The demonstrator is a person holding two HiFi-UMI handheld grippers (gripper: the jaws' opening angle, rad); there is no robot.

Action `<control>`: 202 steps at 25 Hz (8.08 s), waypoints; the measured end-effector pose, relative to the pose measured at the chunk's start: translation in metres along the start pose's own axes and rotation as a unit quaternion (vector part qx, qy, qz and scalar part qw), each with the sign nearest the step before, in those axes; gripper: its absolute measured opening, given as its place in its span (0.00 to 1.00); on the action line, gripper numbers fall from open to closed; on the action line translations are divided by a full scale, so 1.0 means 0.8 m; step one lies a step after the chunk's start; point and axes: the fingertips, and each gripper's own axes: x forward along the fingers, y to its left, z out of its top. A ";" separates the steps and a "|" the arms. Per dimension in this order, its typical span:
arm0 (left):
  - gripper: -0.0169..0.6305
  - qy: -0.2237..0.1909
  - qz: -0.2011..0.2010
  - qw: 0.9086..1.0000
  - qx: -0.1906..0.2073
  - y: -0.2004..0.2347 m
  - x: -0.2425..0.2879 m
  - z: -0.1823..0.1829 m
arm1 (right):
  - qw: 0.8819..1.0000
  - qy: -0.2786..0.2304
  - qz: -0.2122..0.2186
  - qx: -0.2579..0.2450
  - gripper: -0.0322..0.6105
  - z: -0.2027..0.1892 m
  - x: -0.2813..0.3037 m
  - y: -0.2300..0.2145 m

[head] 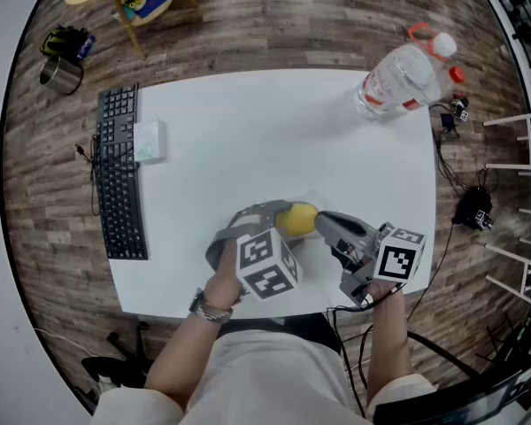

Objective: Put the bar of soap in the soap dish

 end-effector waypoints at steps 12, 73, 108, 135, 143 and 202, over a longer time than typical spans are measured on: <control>0.55 -0.026 -0.009 0.999 -0.025 -0.005 -0.022 0.006 | 0.999 0.024 0.021 -0.040 0.22 -0.011 -0.003 0.014; 0.08 -0.388 0.286 0.876 -0.029 -0.015 -0.255 0.155 | 0.780 -0.143 -0.174 -0.583 0.37 0.067 -0.087 0.208; 0.04 -0.423 0.337 0.837 -0.080 -0.073 -0.303 0.136 | 0.839 -0.203 -0.115 -0.492 0.05 0.041 -0.146 0.233; 0.04 -0.423 0.290 0.858 -0.033 -0.085 -0.309 0.115 | 0.850 -0.178 -0.139 -0.475 0.05 0.013 -0.109 0.248; 0.04 -0.419 0.274 0.865 -0.039 -0.106 -0.303 0.088 | 0.860 -0.170 -0.153 -0.456 0.05 -0.016 -0.104 0.248; 0.04 -0.404 0.357 0.838 -0.083 -0.465 -0.290 0.070 | 0.864 -0.189 -0.113 -0.453 0.05 -0.281 -0.393 0.306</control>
